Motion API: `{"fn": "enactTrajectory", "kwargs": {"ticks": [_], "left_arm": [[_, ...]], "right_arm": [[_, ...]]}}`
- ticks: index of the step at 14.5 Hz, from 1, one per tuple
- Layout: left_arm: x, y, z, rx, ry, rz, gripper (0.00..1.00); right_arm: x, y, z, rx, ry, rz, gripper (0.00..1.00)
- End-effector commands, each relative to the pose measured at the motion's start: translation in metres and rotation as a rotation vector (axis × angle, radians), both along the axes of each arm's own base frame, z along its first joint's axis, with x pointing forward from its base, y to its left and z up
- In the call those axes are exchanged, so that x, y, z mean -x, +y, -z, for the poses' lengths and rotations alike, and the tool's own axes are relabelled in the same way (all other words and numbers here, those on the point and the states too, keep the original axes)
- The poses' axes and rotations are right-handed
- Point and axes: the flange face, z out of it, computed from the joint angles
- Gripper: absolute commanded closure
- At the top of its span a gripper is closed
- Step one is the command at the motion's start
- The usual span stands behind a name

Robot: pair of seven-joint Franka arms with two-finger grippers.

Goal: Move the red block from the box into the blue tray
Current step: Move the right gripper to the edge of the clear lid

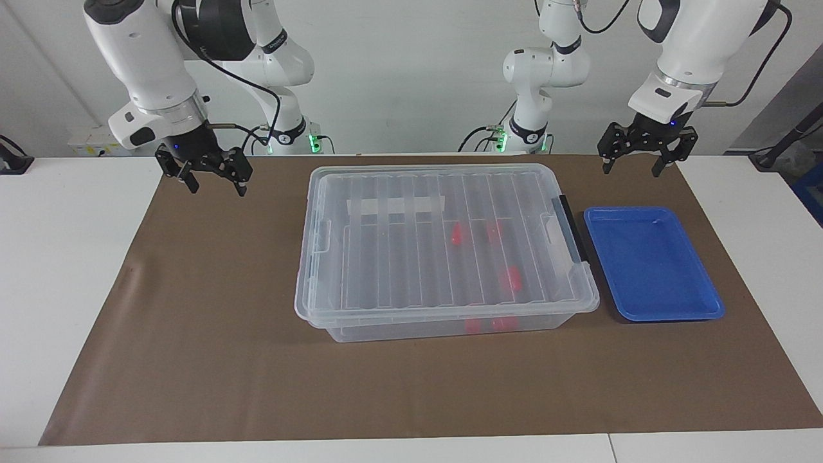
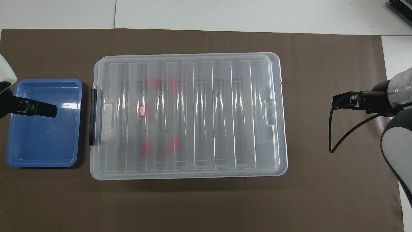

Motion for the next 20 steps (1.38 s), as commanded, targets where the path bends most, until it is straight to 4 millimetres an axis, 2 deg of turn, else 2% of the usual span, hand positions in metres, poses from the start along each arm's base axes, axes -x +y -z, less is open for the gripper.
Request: {"fn": "enactTrajectory", "kwargs": {"ticks": [1, 3, 5, 7, 10, 14, 15, 17, 20], "left_arm": [[0.003, 0.001, -0.003, 0.006, 0.002, 0.001, 0.00], [0.003, 0.001, -0.003, 0.007, 0.000, 0.001, 0.00], [0.003, 0.002, -0.003, 0.007, 0.000, 0.000, 0.00], [0.003, 0.002, -0.003, 0.007, 0.002, 0.000, 0.00], [0.003, 0.002, -0.003, 0.007, 0.002, 0.000, 0.00], [0.003, 0.002, -0.003, 0.007, 0.000, 0.001, 0.00], [0.003, 0.002, -0.003, 0.007, 0.002, 0.000, 0.00], [0.003, 0.002, -0.003, 0.007, 0.002, 0.000, 0.00], [0.003, 0.002, -0.003, 0.007, 0.000, 0.000, 0.00]], "right_arm": [[0.004, 0.007, 0.018, -0.020, -0.059, 0.029, 0.01], [0.000, 0.026, 0.030, -0.023, -0.065, -0.003, 0.01], [-0.006, 0.035, 0.042, -0.025, -0.063, -0.002, 0.01], [-0.009, 0.057, 0.051, -0.059, -0.086, -0.002, 0.01], [-0.015, 0.075, 0.068, -0.072, -0.077, -0.012, 0.02], [-0.022, 0.090, 0.089, -0.075, -0.073, -0.013, 0.03], [-0.021, 0.098, 0.091, -0.075, -0.068, -0.028, 0.03], [-0.017, 0.102, 0.105, -0.070, -0.044, -0.044, 0.03], [-0.015, 0.103, 0.108, -0.069, -0.038, -0.043, 0.03]]}}
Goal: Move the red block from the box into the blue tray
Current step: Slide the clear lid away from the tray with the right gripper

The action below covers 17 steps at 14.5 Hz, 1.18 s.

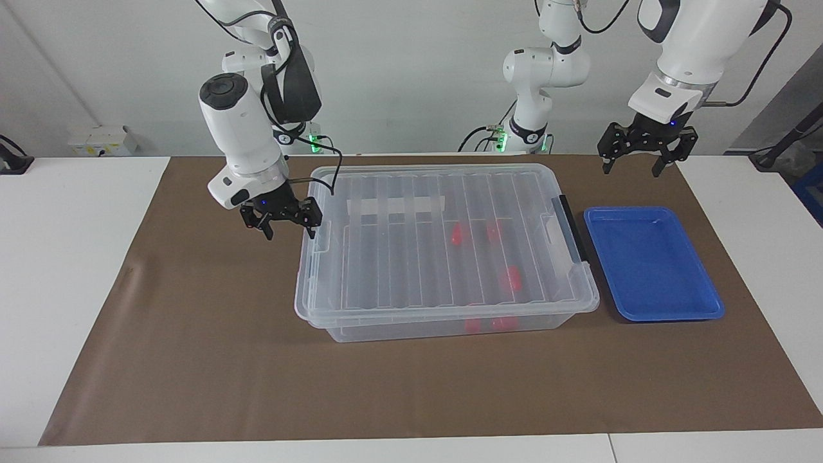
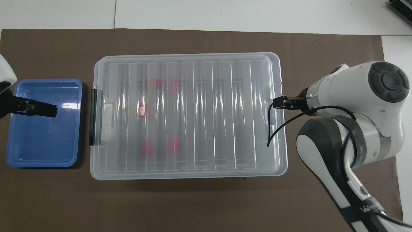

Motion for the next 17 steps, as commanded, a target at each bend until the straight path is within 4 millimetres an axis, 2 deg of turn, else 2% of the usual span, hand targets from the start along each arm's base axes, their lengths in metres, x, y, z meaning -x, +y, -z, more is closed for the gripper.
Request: {"fn": "enactTrajectory", "kwargs": {"ticks": [1, 6, 9, 14, 17], "left_arm": [[0.003, 0.002, -0.003, 0.007, 0.000, 0.000, 0.00], [0.003, 0.002, -0.003, 0.007, 0.000, 0.000, 0.00], [0.003, 0.001, -0.003, 0.007, 0.000, 0.001, 0.00], [0.003, 0.002, -0.003, 0.007, 0.000, 0.000, 0.00], [0.003, 0.001, -0.003, 0.006, 0.002, 0.001, 0.00]], "right_arm": [[0.005, -0.001, 0.004, -0.011, -0.003, 0.021, 0.03], [0.009, -0.004, 0.007, -0.008, 0.022, 0.031, 0.03], [0.007, -0.013, 0.007, -0.005, 0.020, 0.029, 0.02], [0.005, -0.041, 0.008, 0.001, 0.045, 0.049, 0.00], [0.005, -0.074, 0.009, 0.005, 0.068, 0.059, 0.00]]}}
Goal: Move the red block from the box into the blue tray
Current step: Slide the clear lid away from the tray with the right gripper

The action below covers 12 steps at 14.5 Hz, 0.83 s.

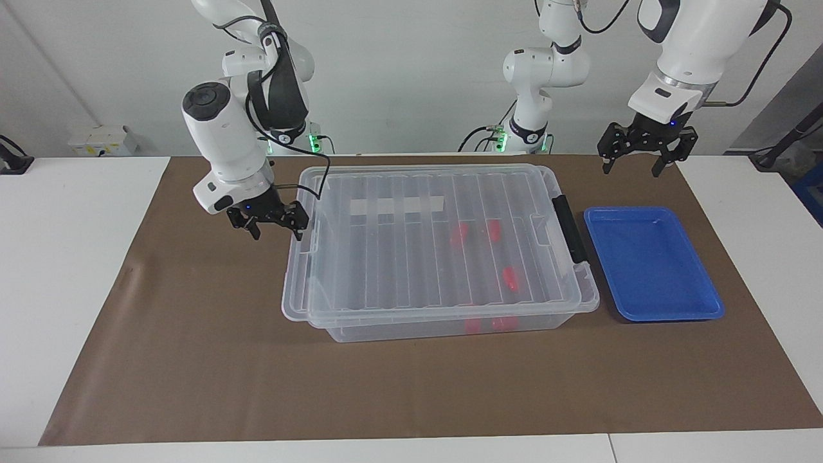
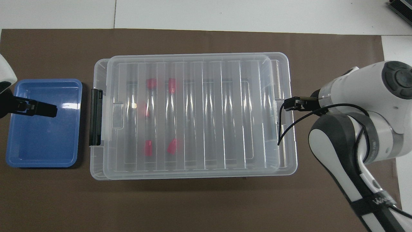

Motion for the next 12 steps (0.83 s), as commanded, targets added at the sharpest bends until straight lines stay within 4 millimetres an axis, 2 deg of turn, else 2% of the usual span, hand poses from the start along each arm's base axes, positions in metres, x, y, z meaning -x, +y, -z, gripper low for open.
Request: {"fn": "enactTrajectory", "kwargs": {"ticks": [1, 6, 8, 10, 12], "left_arm": [[0.003, 0.000, -0.003, 0.007, 0.000, 0.002, 0.00], [0.006, -0.003, -0.004, 0.010, 0.002, -0.055, 0.00], [0.005, -0.017, 0.000, 0.024, -0.019, -0.235, 0.00], [0.009, -0.046, 0.000, 0.036, -0.040, -0.273, 0.00], [0.011, -0.058, 0.004, 0.053, -0.062, -0.336, 0.00]], "right_arm": [[0.006, -0.036, 0.001, -0.005, 0.023, -0.004, 0.00], [0.008, -0.094, 0.002, -0.006, 0.046, 0.006, 0.00], [0.010, -0.115, 0.002, -0.008, 0.052, 0.020, 0.00], [0.012, -0.132, -0.002, -0.008, 0.045, 0.046, 0.00], [0.014, -0.147, -0.002, -0.006, 0.042, 0.036, 0.00]]}}
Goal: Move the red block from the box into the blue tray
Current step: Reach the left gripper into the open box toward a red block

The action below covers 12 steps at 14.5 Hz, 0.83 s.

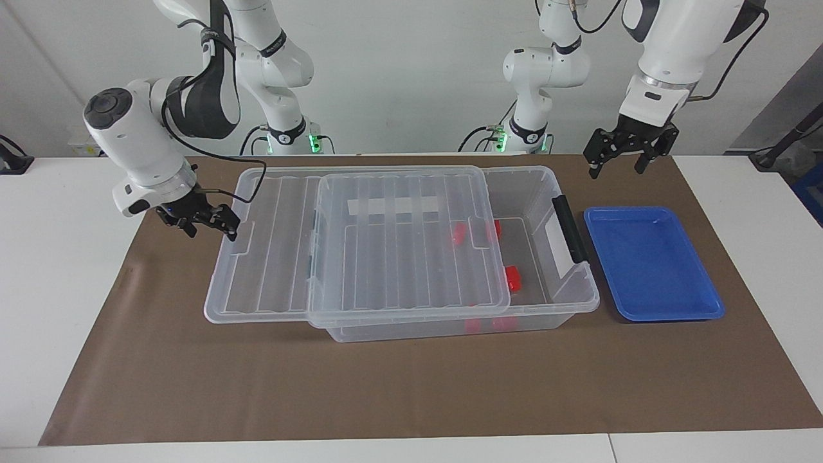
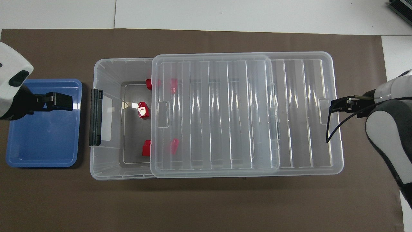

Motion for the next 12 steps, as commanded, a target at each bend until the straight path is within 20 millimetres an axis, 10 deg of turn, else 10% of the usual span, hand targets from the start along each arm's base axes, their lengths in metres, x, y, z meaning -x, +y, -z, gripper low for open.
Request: {"fn": "enactTrajectory", "kwargs": {"ticks": [1, 12], "left_arm": [[0.009, -0.020, 0.007, 0.035, -0.048, -0.100, 0.00], [0.006, -0.086, 0.096, 0.097, -0.107, -0.239, 0.00]], "right_arm": [[0.010, -0.022, -0.004, -0.007, 0.002, -0.035, 0.00], [0.012, -0.048, -0.006, 0.007, -0.008, -0.102, 0.00]]}}
